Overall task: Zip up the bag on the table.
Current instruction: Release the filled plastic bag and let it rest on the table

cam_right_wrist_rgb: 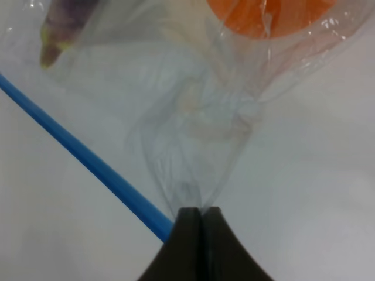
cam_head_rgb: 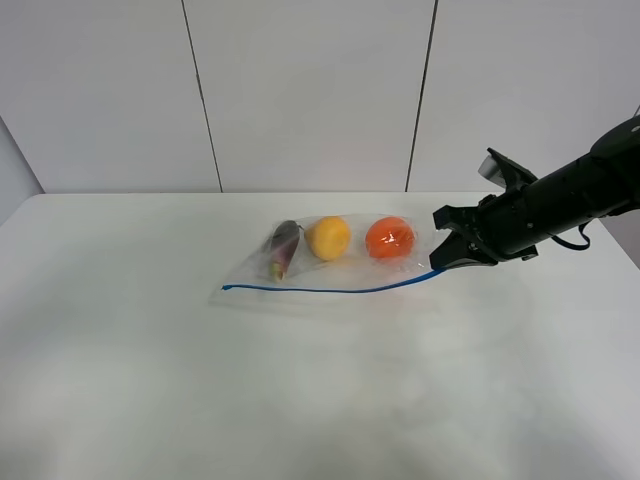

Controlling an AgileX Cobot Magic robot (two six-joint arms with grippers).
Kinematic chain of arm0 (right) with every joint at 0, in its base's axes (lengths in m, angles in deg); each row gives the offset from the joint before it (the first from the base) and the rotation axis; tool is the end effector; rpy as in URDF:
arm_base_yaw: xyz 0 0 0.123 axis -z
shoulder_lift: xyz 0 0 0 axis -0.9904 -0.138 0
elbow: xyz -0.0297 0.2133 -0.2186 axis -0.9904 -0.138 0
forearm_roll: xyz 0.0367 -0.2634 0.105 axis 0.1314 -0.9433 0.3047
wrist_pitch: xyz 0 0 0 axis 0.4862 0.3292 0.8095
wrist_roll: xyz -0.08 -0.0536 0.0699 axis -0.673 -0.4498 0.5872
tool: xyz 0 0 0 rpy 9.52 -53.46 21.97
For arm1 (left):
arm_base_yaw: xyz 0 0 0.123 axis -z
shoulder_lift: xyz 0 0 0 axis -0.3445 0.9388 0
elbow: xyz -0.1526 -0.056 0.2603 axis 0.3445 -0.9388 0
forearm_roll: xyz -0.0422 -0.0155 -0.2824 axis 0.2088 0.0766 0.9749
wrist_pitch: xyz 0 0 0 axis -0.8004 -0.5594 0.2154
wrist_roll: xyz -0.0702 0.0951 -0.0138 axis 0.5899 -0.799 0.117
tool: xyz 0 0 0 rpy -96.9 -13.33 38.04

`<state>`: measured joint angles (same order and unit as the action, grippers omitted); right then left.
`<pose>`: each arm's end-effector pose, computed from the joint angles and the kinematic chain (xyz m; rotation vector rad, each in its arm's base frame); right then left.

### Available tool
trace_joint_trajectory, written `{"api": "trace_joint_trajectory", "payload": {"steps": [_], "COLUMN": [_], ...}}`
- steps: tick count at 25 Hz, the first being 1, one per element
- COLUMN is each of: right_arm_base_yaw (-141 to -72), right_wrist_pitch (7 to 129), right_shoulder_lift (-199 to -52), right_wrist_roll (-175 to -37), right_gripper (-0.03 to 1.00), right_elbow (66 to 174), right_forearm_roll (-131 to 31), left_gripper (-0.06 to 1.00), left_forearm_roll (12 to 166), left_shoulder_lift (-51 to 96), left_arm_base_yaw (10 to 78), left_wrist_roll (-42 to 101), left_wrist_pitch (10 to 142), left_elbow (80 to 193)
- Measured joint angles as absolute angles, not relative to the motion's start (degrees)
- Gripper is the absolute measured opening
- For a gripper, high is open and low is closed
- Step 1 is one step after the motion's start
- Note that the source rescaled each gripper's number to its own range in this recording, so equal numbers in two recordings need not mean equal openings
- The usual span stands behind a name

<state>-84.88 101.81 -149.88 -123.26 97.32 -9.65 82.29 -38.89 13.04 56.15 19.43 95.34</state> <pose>0.3593 0.0784 0.1791 -0.2336 2.6426 0.7348 0.0485 -0.0062 0.3310 0.0166 2.0720 0.0189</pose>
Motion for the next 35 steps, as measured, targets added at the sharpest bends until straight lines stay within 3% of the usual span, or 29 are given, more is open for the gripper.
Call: {"api": "trace_joint_trajectory", "payload": {"steps": [10, 35], "right_arm_base_yaw": [-84.88, -84.88], "right_wrist_pitch": [101.81, 101.74], "right_shoulder_lift": [-149.88, -149.88], "right_wrist_roll": [-123.26, -123.21], "right_gripper": [0.00, 0.00], "right_elbow": [97.32, 96.98], "right_forearm_roll": [-9.89, -10.59], "left_gripper": [0.68, 0.68], "left_forearm_roll": [80.03, 84.34], "left_shoulder_lift": [-48.31, -51.11], "left_arm_base_yaw": [13.54, 16.17], "left_wrist_roll": [60.47, 61.10], "left_wrist_pitch": [12.95, 9.72], "left_elbow": [95.02, 91.56]}}
